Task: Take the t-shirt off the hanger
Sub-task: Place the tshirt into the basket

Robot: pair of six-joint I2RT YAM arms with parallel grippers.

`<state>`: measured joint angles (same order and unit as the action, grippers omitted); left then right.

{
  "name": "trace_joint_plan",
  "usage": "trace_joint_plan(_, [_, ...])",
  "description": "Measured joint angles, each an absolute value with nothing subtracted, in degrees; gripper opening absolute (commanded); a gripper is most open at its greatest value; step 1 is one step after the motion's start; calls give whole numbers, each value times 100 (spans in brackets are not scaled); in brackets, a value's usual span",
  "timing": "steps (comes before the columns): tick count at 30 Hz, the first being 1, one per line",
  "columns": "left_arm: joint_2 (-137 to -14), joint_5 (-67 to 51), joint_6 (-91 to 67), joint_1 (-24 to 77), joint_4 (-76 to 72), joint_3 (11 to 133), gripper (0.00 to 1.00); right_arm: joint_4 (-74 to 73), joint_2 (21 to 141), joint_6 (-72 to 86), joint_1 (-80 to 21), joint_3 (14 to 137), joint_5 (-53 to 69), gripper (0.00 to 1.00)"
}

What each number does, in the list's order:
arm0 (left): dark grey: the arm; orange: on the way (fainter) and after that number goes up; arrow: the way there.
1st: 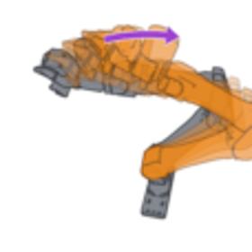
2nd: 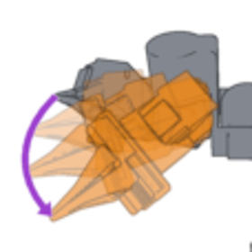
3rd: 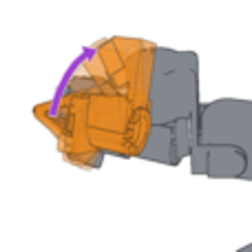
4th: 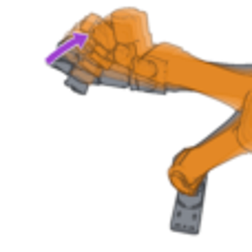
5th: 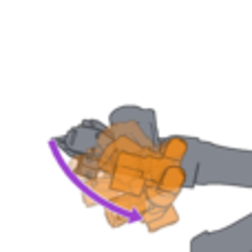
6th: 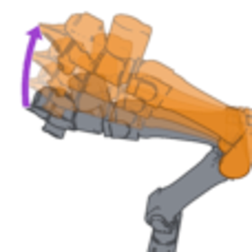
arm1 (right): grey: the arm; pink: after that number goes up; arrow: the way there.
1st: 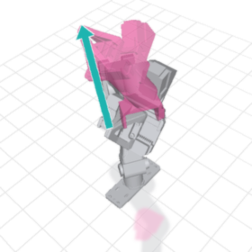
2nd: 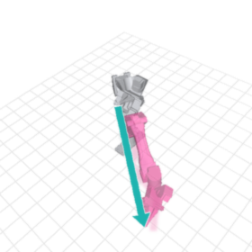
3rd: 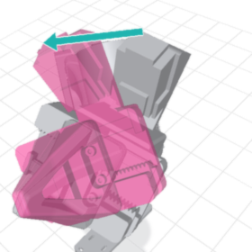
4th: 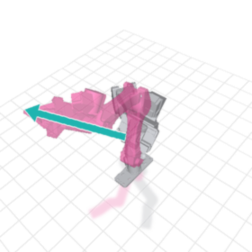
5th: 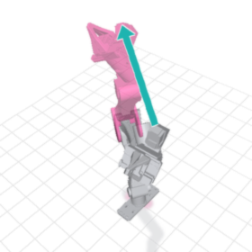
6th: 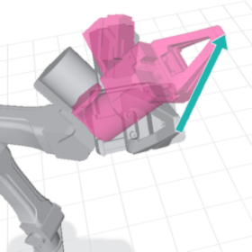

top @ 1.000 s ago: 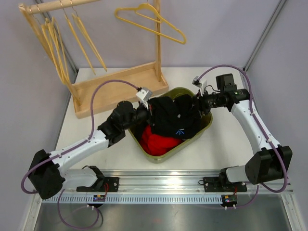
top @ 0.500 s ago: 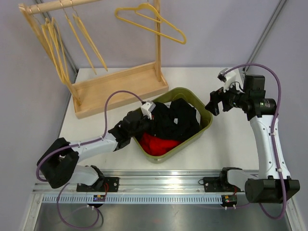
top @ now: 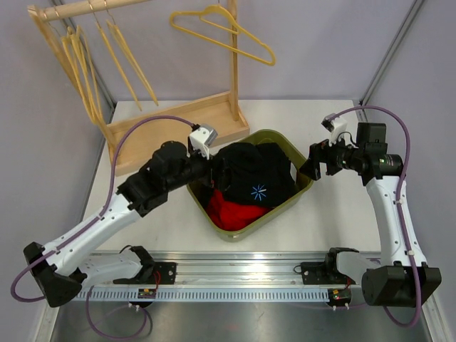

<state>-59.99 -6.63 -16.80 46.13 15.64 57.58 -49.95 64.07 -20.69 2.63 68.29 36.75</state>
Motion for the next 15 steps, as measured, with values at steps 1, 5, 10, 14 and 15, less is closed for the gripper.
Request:
trace_joint_plan(1, [-6016,-572,-1588,4613,1857,6064,99,-4969,6386,-2053,263,6820,3695,94])
trace_joint_plan(5, [-6075,-401,-1358,4613,2998,6790,99,-4910,6355,-2029,270,6814,3715,94])
trace_joint_plan(10, [-6084,-357,-1295,4613,4086,6882,99,-4873,6305,-2016,279,6740,3717,94])
trace_joint_plan(14, [-5870,-360,-1291,4613,4504,6882,99,-4866,6287,-2012,285,6670,3726,94])
trace_joint_plan(15, [-5767,-362,-1291,4613,4569,6884,99,-4866,6285,-2012,290,6652,3734,94])
